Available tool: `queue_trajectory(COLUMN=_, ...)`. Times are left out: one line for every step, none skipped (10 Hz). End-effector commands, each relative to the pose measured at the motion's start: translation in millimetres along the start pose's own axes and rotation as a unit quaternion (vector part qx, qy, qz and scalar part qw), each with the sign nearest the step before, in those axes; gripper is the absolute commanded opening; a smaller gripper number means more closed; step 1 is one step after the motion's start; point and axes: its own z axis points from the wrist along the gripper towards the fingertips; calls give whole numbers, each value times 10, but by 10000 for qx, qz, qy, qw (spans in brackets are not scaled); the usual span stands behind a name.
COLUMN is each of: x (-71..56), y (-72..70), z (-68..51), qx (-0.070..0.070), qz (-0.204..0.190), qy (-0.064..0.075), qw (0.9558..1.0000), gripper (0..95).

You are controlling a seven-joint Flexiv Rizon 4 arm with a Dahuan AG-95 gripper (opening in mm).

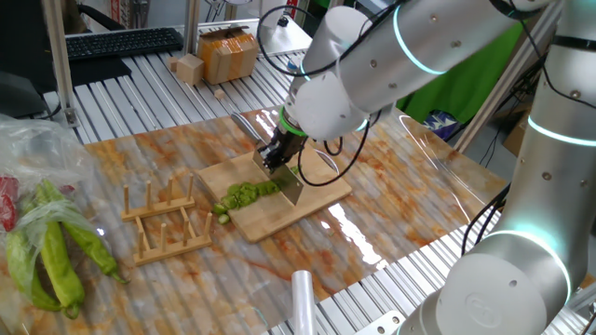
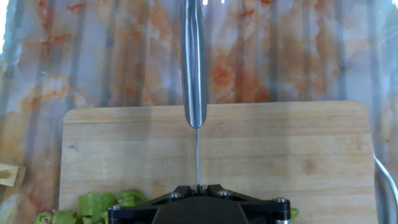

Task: Chop the chili peppers

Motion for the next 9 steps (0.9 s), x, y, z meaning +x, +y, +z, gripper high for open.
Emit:
queue_trajectory(x=38, y=5, z=27, qx=7, qz=-1, qy=-70, qw=10000, gripper=0)
queue_trajectory(x=83, y=6, z=-15, qx=-53, qz=-6, qy=-89, qw=9999, gripper=0)
queue_trajectory(x=87, y=17, z=-68, qx=-94, qz=5, qy=-79, qw=9999, gripper=0)
queue_trajectory(x=70, y=17, z=-77, qx=-93, qz=9, qy=-77, qw=9999, gripper=0)
queue_trajectory(x=60, y=13, z=-68, qx=-80, qz=15, qy=-71, qw=9999, gripper=0)
queue_trajectory(x=31, y=16, z=-43, qx=-89, qz=33, qy=-77, qw=9999, gripper=0)
queue_trajectory(x=-9, y=21, z=-40, qx=-79, qz=41, qy=-76, qw=9999, gripper=0)
queue_trajectory(x=-23, y=17, z=-40, qx=-85, qz=40, qy=-86, qw=9999, gripper=0)
queue_trajectory(x=-22, y=23, z=-59, qx=-126, qz=49, qy=-63, qw=9999, gripper=0)
